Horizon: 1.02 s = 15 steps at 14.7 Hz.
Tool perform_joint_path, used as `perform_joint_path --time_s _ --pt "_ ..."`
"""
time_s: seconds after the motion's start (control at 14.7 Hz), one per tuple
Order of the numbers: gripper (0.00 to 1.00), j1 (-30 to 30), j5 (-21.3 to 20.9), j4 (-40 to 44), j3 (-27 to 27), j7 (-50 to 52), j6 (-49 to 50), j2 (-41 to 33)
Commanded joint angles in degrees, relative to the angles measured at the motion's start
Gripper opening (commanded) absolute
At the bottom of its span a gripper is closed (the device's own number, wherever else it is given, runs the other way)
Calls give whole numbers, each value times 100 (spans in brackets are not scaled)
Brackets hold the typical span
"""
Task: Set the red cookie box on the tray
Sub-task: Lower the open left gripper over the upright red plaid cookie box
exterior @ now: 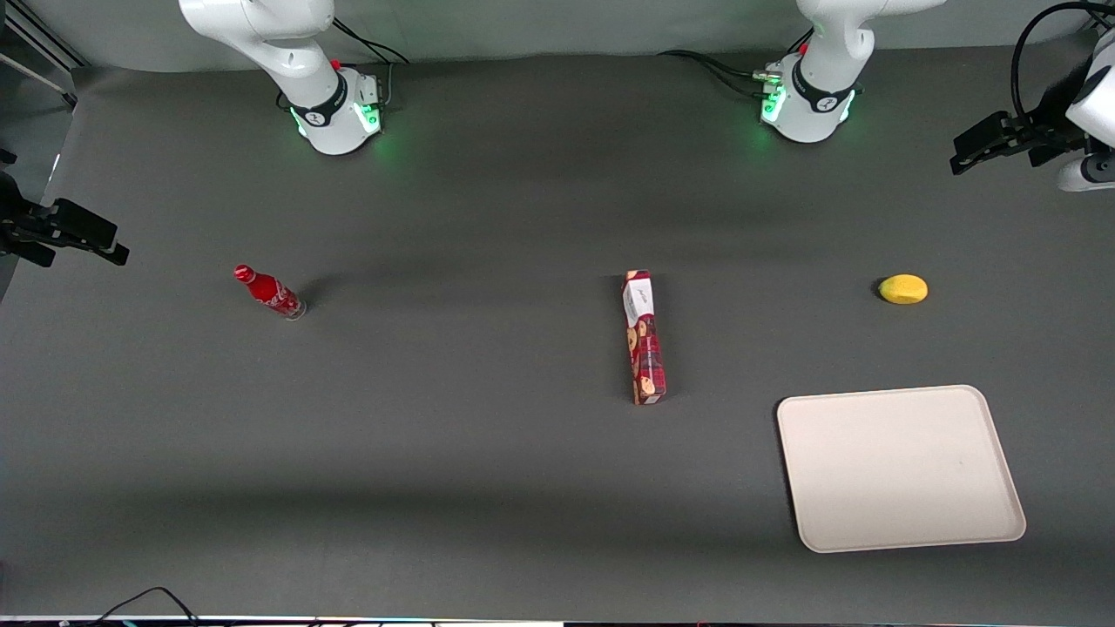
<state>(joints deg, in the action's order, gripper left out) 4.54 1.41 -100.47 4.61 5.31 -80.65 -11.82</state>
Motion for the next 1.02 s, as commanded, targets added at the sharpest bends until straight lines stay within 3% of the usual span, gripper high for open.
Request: perform_joint_path --time_s 0.0,0.07,0.34,0.68,0.95 --pt "100 -129 78 781 22 23 128 354" --pt "100 -129 96 1054 240 110 172 530" --pt "100 -120 244 1513 1382 2084 -89 1390" --pt "100 -138 334 1513 2289 3282 -2117 3041" --pt "100 -339 -17 1487 2431 3748 -3831 4360"
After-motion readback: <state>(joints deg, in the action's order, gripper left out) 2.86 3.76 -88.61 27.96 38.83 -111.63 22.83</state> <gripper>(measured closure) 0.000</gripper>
